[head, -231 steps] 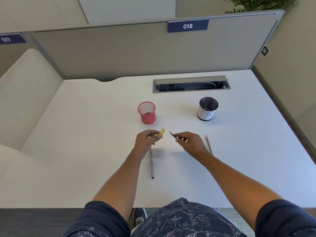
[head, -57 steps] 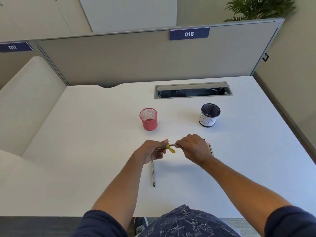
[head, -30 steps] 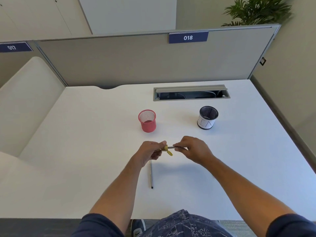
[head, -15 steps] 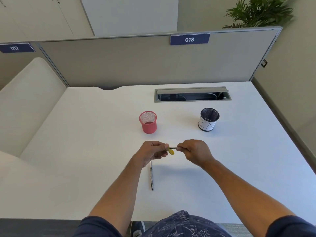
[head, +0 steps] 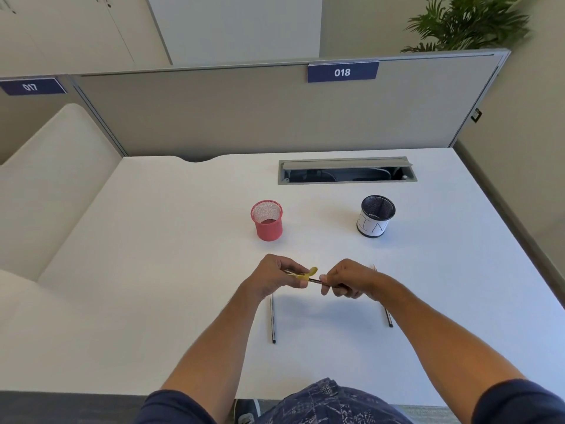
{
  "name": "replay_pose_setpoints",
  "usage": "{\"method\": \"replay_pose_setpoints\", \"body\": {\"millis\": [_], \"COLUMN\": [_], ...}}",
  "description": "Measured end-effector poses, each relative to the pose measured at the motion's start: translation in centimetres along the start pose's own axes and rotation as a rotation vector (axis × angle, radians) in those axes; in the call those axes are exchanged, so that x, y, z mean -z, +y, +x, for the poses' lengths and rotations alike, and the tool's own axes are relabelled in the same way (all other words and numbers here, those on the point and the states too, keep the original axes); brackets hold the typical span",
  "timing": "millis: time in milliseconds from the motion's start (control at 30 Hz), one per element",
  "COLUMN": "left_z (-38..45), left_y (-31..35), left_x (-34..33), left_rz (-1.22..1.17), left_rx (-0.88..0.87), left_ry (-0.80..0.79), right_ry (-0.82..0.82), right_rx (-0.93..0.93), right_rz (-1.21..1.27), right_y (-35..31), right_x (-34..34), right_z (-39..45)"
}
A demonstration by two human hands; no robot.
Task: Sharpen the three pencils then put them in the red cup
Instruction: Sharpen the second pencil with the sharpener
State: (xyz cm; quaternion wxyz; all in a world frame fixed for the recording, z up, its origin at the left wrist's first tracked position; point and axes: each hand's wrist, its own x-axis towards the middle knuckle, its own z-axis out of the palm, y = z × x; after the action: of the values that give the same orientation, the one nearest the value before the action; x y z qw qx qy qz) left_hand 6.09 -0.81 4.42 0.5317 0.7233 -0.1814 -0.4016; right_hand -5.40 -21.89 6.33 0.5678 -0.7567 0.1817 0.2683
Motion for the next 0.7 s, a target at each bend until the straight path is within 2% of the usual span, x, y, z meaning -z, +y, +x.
{"method": "replay_pose_setpoints", "body": {"millis": [67,167,233,333,400,467,567,700], "left_z": [0.0,0.0,-0.1,-0.3,-0.2,0.0,0.4,0.5], "left_y": [0.1,-0.2,-0.4,-0.5,-0.8,-1.0,-0.9,-0.7], "left_x": [-0.1,0.1,0.1,0.2,0.4,0.6,0.7,0.7], "left_rz": [0.025,0.030,0.013,-0.022,-0.079,-0.175,-0.284,-0.335], "left_rx": [0.001,0.035,0.058,0.086,0.113,0.139,0.176,0.209], "left_ry": [-0.003,0.018,0.021,0.025,0.044,0.075,0.093,0.015], "right_ry": [-0.042,0.014,0.079,0.379,0.610,0.705,0.738,0.833], "right_rx": [-0.005,0.096,0.209,0.422,0.624,0.758,0.889,1.004], "right_rz": [-0.017,-0.048,-0.235,-0.733,-0.904,-0.920,-0.875,-0.980], "right_y": [0.2,-0.2,-0.4,0.2,1.3,2.2,2.6,2.5], "right_x": [0.1,0.1,0.0,-0.5,-1.0,-1.5,-1.7,-1.5], "right_z": [0.1,0.0,-0.1,0.0,0.3,0.7,0.9,1.1]}}
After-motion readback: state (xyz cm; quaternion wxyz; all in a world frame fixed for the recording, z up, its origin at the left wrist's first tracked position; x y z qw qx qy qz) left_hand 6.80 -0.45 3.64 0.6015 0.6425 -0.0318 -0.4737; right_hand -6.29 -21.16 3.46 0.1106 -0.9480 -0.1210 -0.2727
